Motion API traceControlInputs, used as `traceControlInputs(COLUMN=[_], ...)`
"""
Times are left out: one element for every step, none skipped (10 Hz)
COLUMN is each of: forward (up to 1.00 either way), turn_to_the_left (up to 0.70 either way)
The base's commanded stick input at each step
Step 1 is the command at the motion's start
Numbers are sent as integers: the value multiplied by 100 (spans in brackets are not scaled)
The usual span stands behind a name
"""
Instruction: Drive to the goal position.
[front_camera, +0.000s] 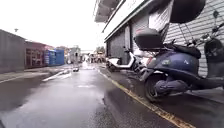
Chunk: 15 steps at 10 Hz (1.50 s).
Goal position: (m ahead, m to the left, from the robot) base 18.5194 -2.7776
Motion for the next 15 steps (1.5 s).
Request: traceControlInputs(forward=[3, 3, 3, 3, 3, 3, 3, 3, 3, 3, 3, 3, 3, 3, 3], turn_to_the_left=[1, 1, 1, 1, 1, 1, 1, 1, 1, 1, 1, 1, 1, 1, 1])
